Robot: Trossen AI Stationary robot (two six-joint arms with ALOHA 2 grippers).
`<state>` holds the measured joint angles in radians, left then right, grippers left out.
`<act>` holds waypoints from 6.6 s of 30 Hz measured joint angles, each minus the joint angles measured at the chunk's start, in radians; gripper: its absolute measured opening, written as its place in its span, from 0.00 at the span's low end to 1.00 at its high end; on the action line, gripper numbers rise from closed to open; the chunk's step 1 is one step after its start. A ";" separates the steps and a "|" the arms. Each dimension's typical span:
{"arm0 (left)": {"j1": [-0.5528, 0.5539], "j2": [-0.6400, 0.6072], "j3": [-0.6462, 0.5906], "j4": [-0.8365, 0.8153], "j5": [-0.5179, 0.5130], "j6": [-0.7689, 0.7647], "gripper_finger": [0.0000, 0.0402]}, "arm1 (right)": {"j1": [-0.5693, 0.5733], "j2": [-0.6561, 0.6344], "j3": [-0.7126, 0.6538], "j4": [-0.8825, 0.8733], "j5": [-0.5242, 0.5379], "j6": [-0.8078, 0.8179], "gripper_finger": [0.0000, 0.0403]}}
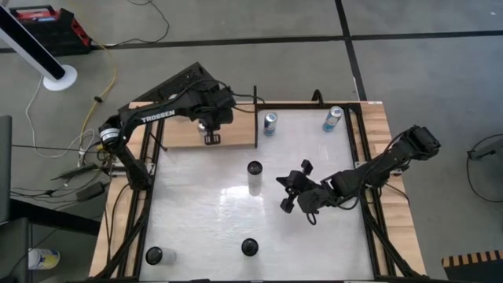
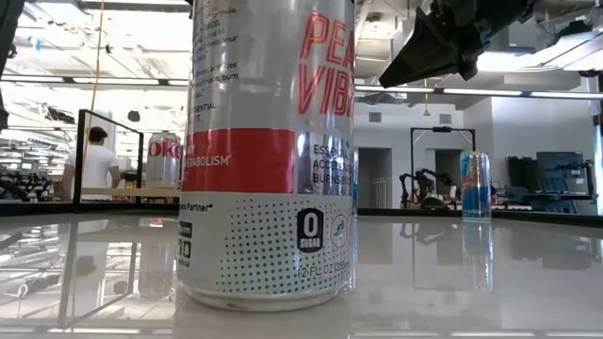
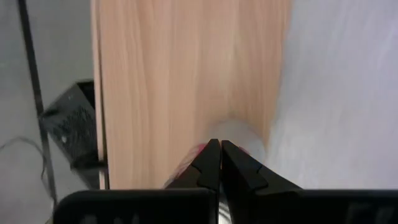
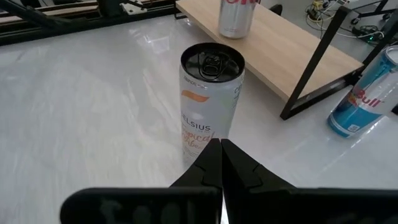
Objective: Place canned beverage on shelf
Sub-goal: Put the red and silver soda can aligned with the other red and silver soda can on the shelf, then put the top left blue soda can on the shelf
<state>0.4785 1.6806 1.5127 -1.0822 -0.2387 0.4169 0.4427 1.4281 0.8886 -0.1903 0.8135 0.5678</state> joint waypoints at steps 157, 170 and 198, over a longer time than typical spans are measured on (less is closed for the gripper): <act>-0.065 -0.410 -0.227 -0.006 0.119 -0.121 0.00 | 0.000 0.000 0.000 0.011 -0.002 0.007 0.05; -0.419 -0.774 -0.674 0.664 0.311 -0.264 0.00 | 0.000 0.000 0.000 0.043 -0.002 -0.004 0.05; -0.545 -0.811 -0.926 1.026 0.232 -0.398 0.10 | -0.381 -0.132 0.000 -0.013 -0.029 -0.194 0.11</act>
<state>-0.0666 0.8696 0.5869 -0.0558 -0.0070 0.0185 0.0617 1.2959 0.8886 -0.2030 0.7841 0.3741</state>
